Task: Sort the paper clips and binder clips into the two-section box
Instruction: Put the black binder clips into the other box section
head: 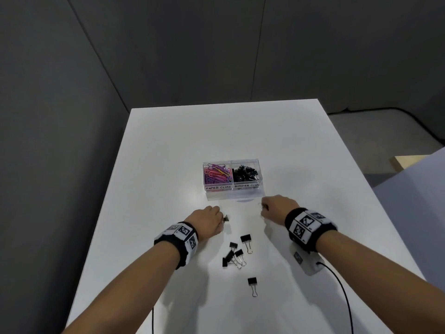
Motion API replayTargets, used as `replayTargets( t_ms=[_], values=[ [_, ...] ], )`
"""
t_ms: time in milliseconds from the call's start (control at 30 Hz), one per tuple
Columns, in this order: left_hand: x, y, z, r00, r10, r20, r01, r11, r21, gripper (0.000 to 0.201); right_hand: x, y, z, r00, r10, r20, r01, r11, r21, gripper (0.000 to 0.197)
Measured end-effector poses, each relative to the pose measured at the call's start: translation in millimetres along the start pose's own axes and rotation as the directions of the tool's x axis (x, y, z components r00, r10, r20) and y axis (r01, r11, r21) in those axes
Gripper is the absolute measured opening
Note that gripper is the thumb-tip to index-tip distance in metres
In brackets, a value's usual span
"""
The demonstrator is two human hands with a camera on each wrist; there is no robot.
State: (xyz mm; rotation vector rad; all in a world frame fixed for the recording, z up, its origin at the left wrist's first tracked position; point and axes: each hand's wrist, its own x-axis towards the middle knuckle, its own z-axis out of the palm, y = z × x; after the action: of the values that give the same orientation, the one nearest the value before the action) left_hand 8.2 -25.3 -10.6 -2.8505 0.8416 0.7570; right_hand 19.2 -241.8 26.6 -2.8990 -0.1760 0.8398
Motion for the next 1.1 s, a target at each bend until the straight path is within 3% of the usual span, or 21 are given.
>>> replayTargets(
  t_ms=[167, 300, 467, 600, 767, 933, 1100],
  values=[
    [14, -14, -10, 0.999, -0.038, -0.019, 0.036, 0.993, -0.109, 0.044, 37, -13, -51, 0.962, -0.039, -0.27, 0.054, 0.997, 0.047, 0.024],
    [21, -23, -34, 0.996, -0.029, -0.084, 0.007, 0.969, -0.247, 0.042, 67, -28, -65, 0.962, -0.07, -0.263, 0.068, 0.998, -0.02, 0.025],
    [32, -29, -62, 0.97, 0.036, -0.24, -0.079, 0.981, -0.175, 0.032, 83, -29, -59, 0.969, -0.081, -0.234, 0.1, 0.992, 0.072, 0.038],
    [50, -26, -85, 0.927, 0.046, -0.373, -0.099, 0.987, -0.124, 0.034, 70, -13, -59, 0.937, -0.047, -0.346, 0.124, 0.972, 0.202, 0.036],
    [83, -13, -106, 0.943, 0.065, -0.327, -0.081, 0.996, -0.033, 0.034, 37, 11, -41, 0.895, -0.014, -0.445, 0.136, 0.961, 0.243, 0.026],
    [99, -2, -106, 0.962, 0.058, -0.267, -0.053, 0.998, 0.026, 0.034, 10, 18, -3, 0.939, -0.136, -0.317, 0.184, 0.975, 0.128, 0.023],
    [86, -5, -103, 0.933, 0.098, -0.347, -0.091, 0.995, 0.037, 0.049, -4, 11, 28, 0.938, -0.306, -0.162, 0.315, 0.949, 0.032, 0.031]
  ],
)
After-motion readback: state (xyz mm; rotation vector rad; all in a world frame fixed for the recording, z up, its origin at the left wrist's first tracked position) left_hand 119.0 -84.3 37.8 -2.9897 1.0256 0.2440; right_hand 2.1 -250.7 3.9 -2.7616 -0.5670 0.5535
